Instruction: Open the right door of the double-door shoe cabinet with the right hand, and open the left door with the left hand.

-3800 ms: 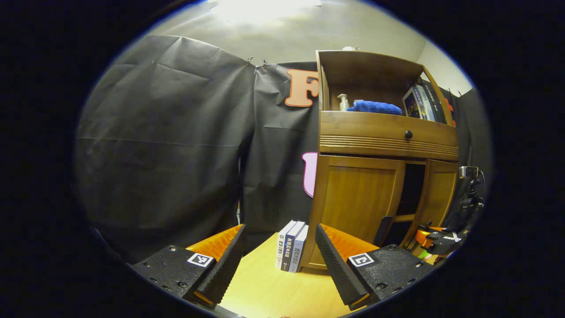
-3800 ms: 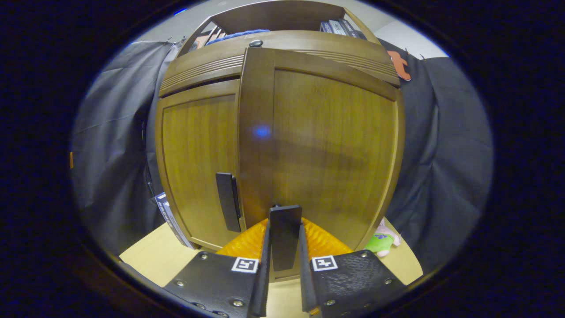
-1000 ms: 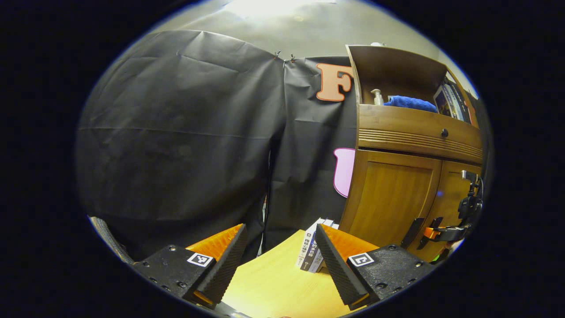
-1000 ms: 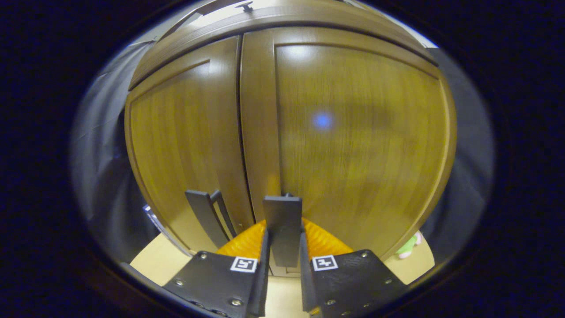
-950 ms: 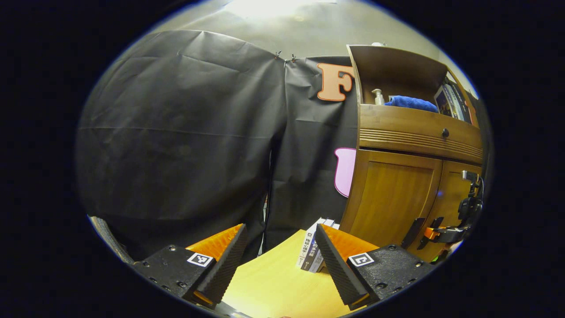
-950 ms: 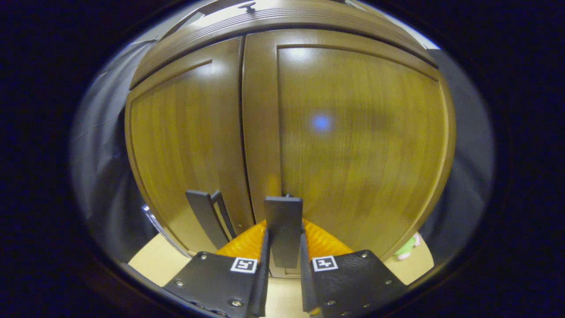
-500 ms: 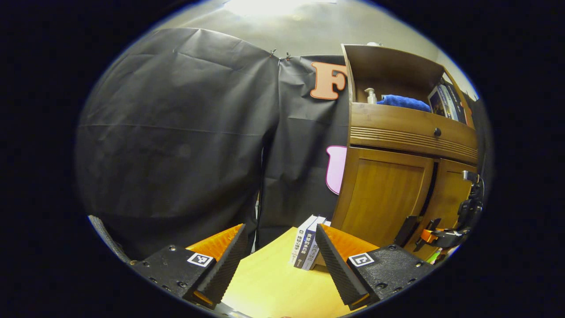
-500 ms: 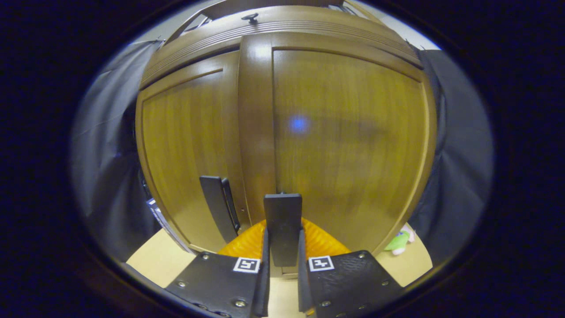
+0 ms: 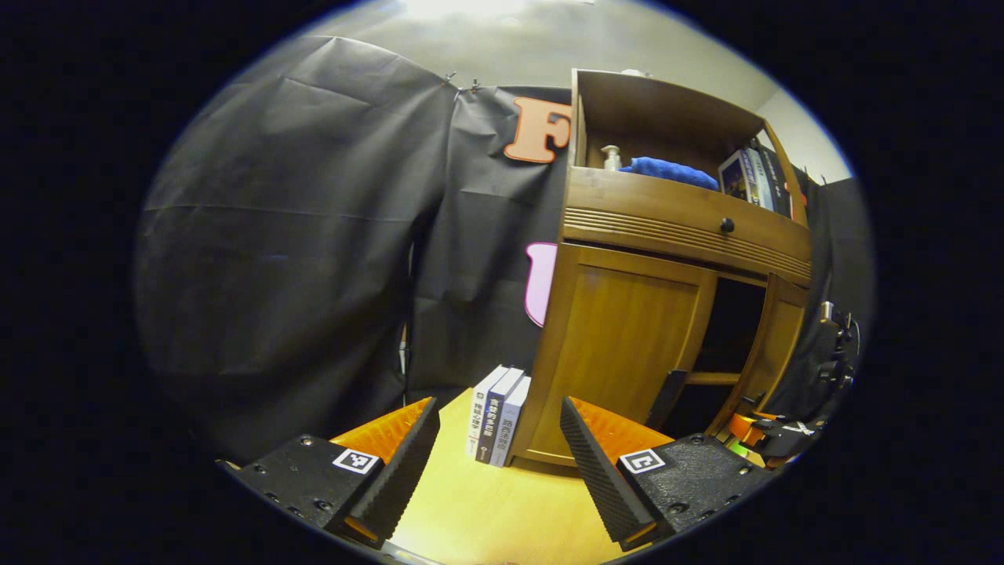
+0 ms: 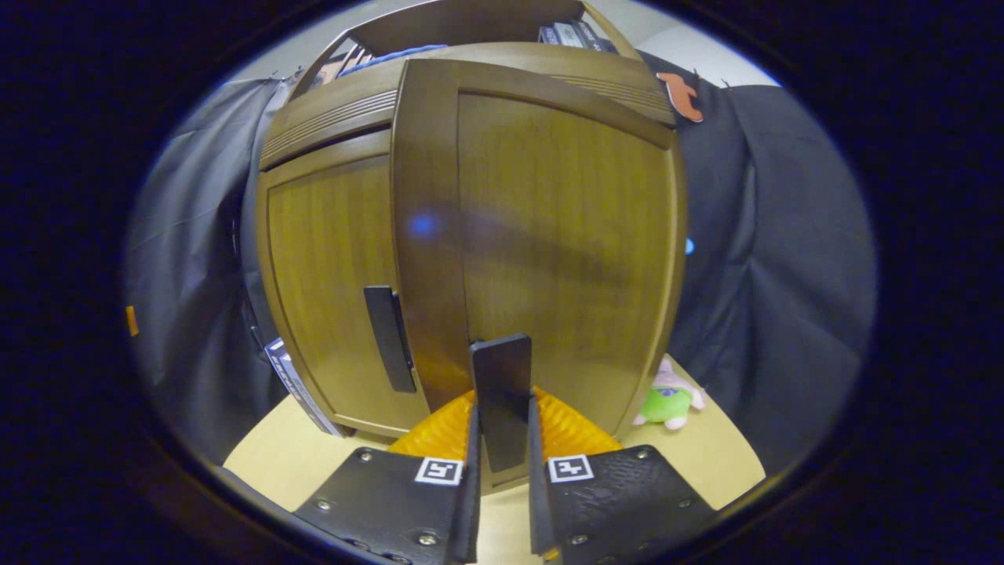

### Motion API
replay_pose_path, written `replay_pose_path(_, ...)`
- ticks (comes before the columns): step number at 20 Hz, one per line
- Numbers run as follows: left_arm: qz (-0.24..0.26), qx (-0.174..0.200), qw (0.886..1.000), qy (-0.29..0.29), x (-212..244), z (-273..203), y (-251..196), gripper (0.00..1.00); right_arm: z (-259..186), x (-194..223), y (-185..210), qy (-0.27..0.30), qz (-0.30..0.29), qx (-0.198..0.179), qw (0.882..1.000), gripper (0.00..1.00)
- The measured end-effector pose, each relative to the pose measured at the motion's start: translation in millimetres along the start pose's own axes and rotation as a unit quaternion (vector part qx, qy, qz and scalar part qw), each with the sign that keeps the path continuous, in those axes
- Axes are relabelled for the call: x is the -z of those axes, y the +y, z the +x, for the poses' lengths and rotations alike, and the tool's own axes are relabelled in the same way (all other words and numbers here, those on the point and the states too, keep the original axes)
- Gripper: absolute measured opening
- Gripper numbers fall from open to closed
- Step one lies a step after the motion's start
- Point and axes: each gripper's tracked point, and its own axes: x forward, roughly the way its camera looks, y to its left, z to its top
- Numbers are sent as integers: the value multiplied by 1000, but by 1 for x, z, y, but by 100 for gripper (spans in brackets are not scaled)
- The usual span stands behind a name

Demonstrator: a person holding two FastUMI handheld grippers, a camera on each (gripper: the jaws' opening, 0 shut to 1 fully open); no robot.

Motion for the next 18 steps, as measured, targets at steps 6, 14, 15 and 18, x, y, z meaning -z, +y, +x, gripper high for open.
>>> replay_pose_path(6,3,82,996,26,16,4,-49,94,-2,-5,-7,-3,2,49,999,25)
replay_pose_path(14,11,164,985,45,29,-1,-102,96,-3,-7,-13,12,13,83,996,25)
replay_pose_path(15,9,168,985,45,30,0,-104,96,-4,-9,-14,10,7,91,996,25)
replay_pose_path(18,10,171,984,46,30,1,-106,95,-8,-15,-14,3,5,100,995,25)
